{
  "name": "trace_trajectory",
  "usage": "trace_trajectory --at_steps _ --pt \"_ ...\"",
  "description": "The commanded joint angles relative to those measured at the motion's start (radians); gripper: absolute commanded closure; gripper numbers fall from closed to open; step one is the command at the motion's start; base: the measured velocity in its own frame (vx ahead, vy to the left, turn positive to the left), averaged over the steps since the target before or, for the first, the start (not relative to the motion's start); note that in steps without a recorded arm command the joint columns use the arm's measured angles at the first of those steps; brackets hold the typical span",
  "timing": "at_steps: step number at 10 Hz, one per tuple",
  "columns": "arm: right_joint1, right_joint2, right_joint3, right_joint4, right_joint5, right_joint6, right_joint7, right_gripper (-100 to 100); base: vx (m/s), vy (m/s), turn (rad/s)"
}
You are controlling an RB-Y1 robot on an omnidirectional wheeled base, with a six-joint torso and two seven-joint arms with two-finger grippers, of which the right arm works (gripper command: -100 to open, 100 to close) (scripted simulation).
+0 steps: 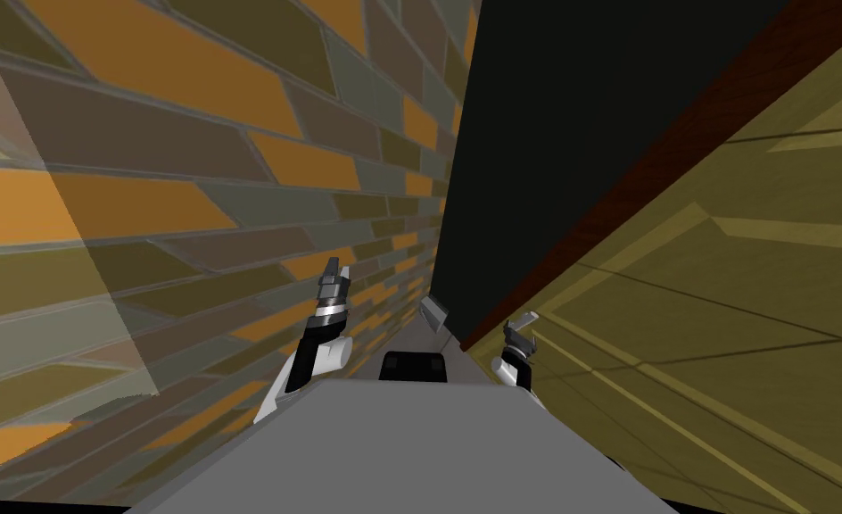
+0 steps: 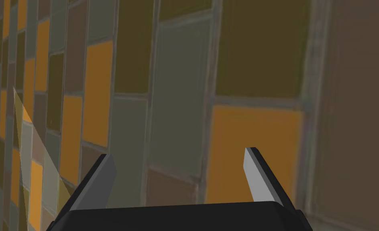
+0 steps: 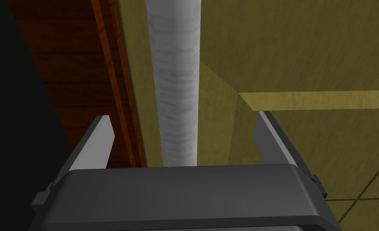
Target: Pull the door open
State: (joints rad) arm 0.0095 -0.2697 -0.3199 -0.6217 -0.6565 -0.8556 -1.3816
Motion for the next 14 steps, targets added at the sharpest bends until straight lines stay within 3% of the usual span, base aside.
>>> trace_trajectory --at_steps 1,3,4,9,14 --pt "0.001 -0.008 0.002 0.007 0.016 0.003 -0.021 -100 0.137 -0.118 -0.022" --pt "0.005 -0.003 0.005 0.01 0.018 0.0 -0.022 -100 0.086 -0.044 -0.024" --pt "0.005 -0.003 0.005 0.01 0.018 0.0 -0.022 100 -0.018 0.016 0.03" --pt "0.005 -0.003 0.005 0.01 0.018 0.0 -0.022 100 -0.006 0.001 -0.002" --pt "0.003 -0.003 0.048 -0.008 0.045 0.009 -0.044 100 -0.163 0.078 0.022"
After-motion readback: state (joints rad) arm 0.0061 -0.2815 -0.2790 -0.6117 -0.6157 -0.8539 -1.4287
